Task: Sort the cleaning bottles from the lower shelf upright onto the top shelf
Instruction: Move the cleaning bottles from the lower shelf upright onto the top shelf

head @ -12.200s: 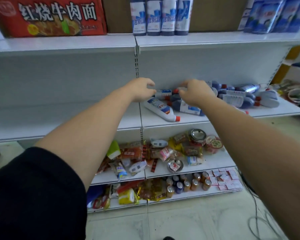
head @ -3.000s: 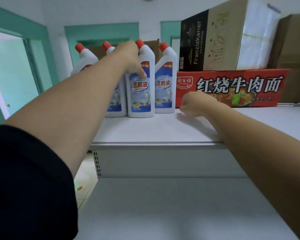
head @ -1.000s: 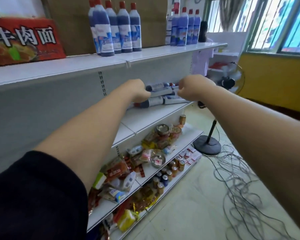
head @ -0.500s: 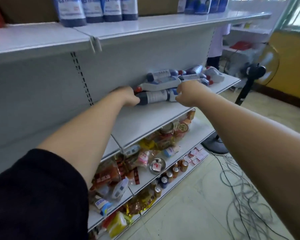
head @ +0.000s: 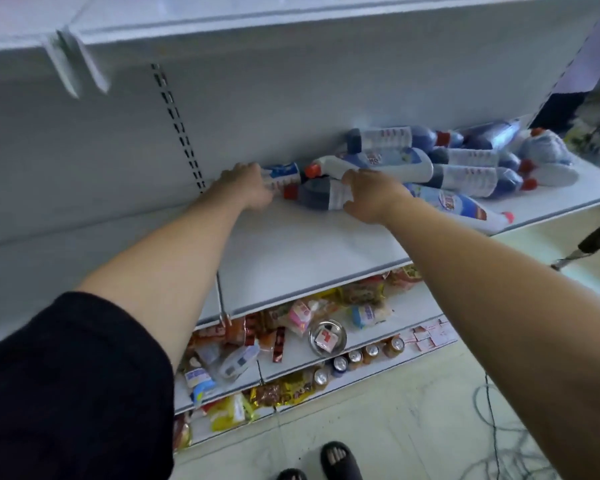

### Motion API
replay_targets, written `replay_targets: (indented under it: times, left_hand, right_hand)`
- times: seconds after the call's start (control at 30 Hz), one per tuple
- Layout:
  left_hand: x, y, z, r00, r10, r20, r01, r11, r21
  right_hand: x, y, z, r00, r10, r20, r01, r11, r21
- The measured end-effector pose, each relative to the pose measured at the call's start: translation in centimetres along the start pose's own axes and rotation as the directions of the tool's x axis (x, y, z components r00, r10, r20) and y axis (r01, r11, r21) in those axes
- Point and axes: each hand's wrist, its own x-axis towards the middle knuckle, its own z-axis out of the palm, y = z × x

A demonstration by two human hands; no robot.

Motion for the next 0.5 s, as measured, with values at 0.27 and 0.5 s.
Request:
replay_targets:
  times: [0.27,0.5]
  left_hand:
    - [2.9,0.6,2.5,0.993,-0.113,0.03,0.109,0.988,0.106]
    - [3.0,3.0,4.0,0.992,-0.08,-0.095,0.099,0.97,0.221]
  right_hand:
    - [3.5,-0.5,3.4,0.98,-0.167,-0.107,0.144,0.971,-0.192]
    - [4.2,-0.3,5.2,0.957,-0.249,-0.149,0.219,0.956,-0.194]
